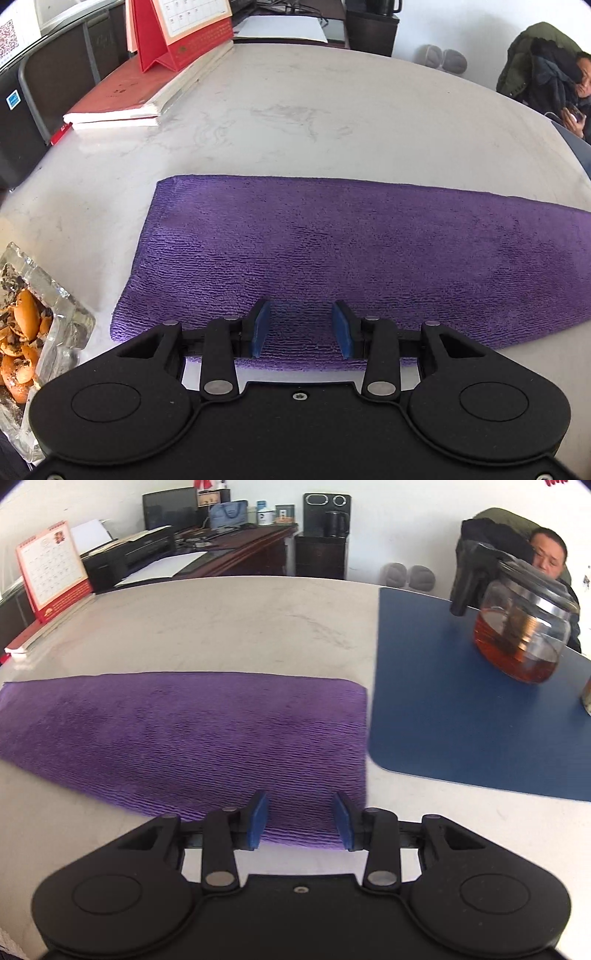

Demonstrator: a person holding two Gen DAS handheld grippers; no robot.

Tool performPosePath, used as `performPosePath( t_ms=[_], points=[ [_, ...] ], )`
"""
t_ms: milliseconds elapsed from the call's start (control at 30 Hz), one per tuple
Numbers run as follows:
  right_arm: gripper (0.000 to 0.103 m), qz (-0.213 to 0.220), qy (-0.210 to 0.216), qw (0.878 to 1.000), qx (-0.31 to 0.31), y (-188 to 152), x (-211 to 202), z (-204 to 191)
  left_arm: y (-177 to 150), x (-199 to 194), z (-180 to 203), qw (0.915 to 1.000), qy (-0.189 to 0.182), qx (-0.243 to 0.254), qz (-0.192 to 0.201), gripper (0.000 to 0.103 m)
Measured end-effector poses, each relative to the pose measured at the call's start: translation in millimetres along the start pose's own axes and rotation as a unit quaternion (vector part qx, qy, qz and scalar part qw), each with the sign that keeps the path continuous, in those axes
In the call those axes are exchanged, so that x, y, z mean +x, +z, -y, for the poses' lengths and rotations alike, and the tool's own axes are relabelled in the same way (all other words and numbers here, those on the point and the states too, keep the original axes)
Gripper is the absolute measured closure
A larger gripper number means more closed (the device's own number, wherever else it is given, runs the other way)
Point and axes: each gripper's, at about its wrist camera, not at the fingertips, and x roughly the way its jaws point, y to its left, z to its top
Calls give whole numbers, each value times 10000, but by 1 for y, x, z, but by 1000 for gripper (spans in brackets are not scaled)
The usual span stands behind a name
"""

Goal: Fold towel
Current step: 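Move both grippers to one end of the folded towel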

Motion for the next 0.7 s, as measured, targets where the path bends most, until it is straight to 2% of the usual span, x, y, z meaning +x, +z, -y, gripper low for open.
performPosePath(
  t_ms=[67,167,267,367,400,500,600,700],
  points=[
    [67,27,-58,9999,86,6,-2,1,1,-7,-2,9998,108,-134,18,66],
    [65,317,275,9991,-15,28,-8,-11,-4,-26,-10,9989,239,-389,42,66],
    [61,533,740,9942,-563,61,-7,-46,-13,-46,-23,9961,433,-763,67,65],
    [59,675,1381,9785,-1374,102,0,-102,-21,-58,-42,9914,480,-1213,130,63],
    [59,712,1549,9717,-1638,113,2,-120,-23,-61,-49,9893,496,-1365,158,63],
    [57,874,2210,9399,-2453,153,10,-189,-25,-60,-66,9836,518,-1718,189,63],
    [55,869,2965,8995,-3089,187,21,-264,-27,-50,-80,9790,520,-1964,143,63],
    [55,744,3487,8560,-3743,199,34,-335,-28,-41,-91,9745,428,-2195,149,63]
  ],
)
